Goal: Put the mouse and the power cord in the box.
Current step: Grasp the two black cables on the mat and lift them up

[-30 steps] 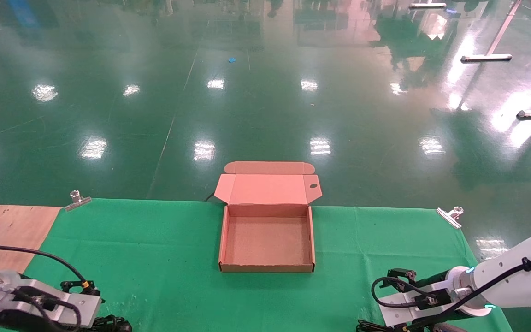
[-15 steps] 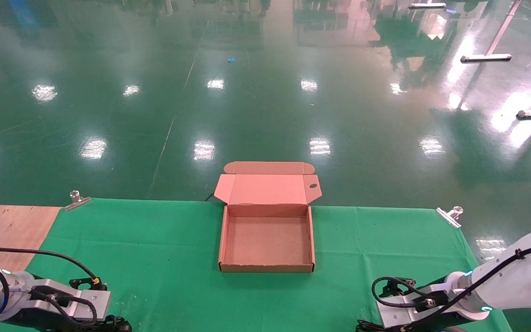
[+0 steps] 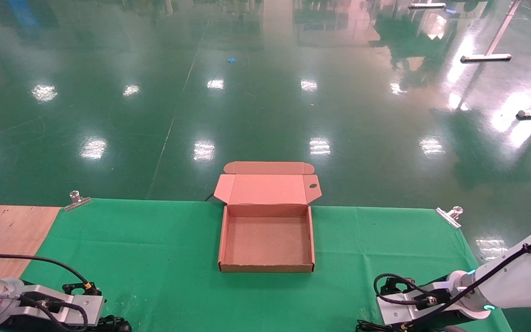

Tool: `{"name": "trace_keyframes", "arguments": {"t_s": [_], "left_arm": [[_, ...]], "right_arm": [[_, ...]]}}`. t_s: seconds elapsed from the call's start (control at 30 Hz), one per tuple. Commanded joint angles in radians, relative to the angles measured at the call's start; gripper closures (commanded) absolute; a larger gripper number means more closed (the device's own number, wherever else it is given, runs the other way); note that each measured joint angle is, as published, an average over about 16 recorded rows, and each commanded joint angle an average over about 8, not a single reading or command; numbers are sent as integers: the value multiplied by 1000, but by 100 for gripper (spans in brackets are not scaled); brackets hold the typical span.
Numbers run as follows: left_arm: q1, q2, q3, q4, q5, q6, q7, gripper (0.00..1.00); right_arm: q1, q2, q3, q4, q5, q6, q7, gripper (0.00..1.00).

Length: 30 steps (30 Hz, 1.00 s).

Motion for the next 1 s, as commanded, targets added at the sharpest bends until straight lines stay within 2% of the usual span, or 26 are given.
{"name": "trace_keyframes", "arguments": {"t_s": [0.03,0.53,1.0], "left_arm": [[-1,-1,-1,4,-1,0,5,100],[-4,-18,-13,24,-19,4,12,100],[7,-26,-15,31,-22,14,11,100]], "right_arm": [[6,-5,-1,-12,-1,4,-10,100],[10,-34,-15,-47,-23,27,-35,100],[18,-28,-7,-38,-8,2,-40,100]]}}
